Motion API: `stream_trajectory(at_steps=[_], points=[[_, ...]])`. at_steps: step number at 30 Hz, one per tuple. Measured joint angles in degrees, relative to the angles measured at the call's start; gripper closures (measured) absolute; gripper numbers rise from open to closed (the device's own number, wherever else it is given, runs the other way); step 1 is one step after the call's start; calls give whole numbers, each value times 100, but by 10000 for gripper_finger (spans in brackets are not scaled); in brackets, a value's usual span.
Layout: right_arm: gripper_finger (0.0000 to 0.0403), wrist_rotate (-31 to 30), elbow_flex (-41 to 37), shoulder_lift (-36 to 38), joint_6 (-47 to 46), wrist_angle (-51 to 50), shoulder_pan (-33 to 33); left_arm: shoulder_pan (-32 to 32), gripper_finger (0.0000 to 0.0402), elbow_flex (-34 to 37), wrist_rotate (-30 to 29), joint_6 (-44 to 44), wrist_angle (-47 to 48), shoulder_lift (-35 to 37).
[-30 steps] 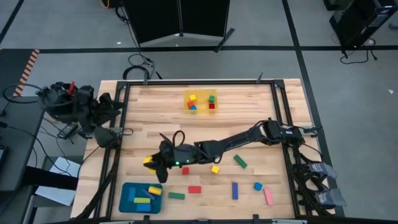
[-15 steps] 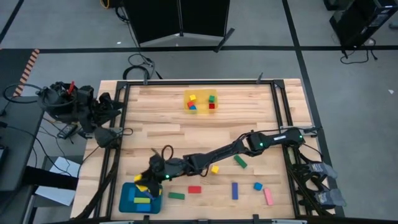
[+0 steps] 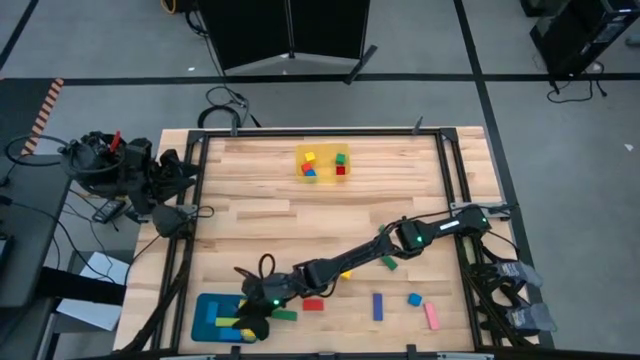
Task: Sort blocks by size
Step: Put the yellow arch into the blue bin, then put the red square block into the yellow bin
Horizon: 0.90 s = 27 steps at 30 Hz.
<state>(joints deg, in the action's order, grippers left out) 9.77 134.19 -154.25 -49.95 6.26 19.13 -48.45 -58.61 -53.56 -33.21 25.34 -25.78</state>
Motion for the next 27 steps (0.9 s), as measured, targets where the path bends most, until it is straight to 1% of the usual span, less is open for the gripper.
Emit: stream_trajectory(at_steps=[3,5,8,10,12,15,17,20,21,22,24,27], points=[[171,81,7,21,53,12,-41,0,120,1,0,0,8,0],[165,157,2,51,241,-58,-106,0,120,1,0,-5,49,-1],[167,184,-1,192,547,-58,-292,0,120,2,51,-186,342,-17],[179,-66,-2,418,934,-185,-406,0,120,0,57,-389,654,-86],[199,-479,-4,771,1429,-526,-506,0,120,2,66,-561,906,-188],[247,-943,11,1354,2136,-1182,-638,1,120,2,75,-628,1032,-333],[291,-1089,-50,1649,2466,-1624,-740,0,120,2,117,-588,1043,-419],[365,-1300,-308,1979,2774,-2208,-910,2,120,2,238,-469,1069,-593],[384,-1317,-431,2101,2852,-2397,-975,2,120,2,302,-452,1085,-666],[391,-1325,-587,2248,2895,-2467,-1042,2,120,2,376,-450,1125,-746],[387,-1407,-994,2642,2897,-2491,-1165,2,120,2,565,-482,1269,-937],[388,-1618,-1870,3379,2930,-2385,-1324,2,120,2,861,-671,1494,-1319]])
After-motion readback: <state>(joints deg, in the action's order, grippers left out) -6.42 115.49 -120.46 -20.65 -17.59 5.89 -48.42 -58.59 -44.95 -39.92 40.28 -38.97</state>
